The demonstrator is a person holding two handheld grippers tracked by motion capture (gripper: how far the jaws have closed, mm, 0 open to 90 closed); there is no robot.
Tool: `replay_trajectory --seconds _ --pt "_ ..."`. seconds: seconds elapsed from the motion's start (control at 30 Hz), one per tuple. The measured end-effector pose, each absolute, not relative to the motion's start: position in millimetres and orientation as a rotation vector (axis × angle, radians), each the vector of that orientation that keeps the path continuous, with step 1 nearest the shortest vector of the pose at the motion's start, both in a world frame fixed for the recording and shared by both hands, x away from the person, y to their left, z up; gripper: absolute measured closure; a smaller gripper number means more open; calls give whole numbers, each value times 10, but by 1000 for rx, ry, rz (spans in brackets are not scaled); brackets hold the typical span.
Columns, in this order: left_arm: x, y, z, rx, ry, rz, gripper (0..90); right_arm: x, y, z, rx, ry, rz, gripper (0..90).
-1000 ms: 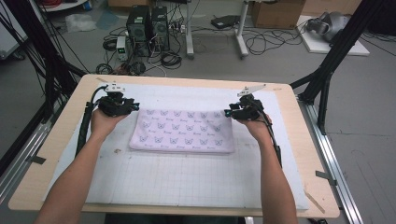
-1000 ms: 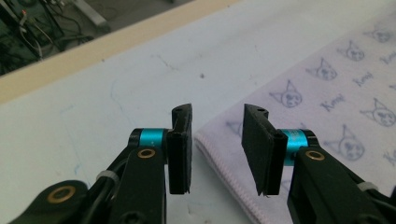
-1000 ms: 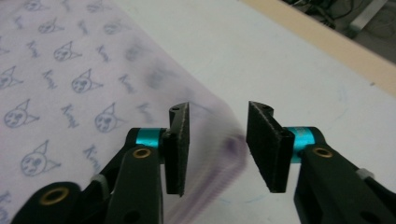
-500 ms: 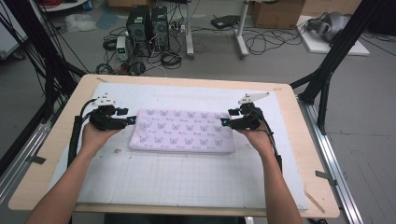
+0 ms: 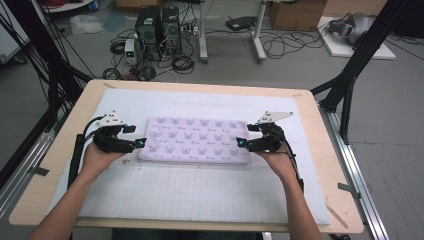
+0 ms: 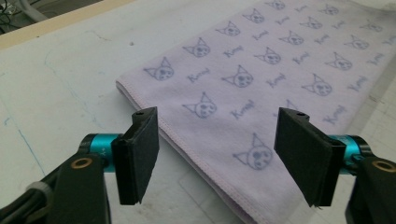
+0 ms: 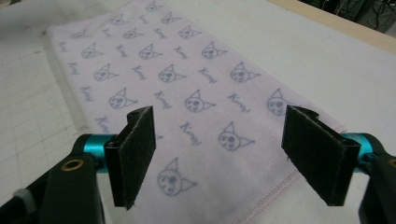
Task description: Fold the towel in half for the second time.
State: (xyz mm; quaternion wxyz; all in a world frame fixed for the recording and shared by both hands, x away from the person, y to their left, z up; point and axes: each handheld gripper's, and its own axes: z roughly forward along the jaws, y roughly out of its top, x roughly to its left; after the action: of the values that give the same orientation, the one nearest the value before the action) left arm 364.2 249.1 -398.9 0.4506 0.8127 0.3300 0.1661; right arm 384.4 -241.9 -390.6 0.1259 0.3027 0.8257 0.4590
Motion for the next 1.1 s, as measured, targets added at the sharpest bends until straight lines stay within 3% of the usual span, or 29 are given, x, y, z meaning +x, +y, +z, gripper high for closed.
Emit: replay_trajectory --seconds 0.5,1.1 --pt "3407 2533 -4019 1970 837 402 145 3555 -2472 -3899 874 2376 1351 122" --pt "3089 2559 -4082 1967 816 443 128 3211 -2575 -4039 868 2345 1366 121"
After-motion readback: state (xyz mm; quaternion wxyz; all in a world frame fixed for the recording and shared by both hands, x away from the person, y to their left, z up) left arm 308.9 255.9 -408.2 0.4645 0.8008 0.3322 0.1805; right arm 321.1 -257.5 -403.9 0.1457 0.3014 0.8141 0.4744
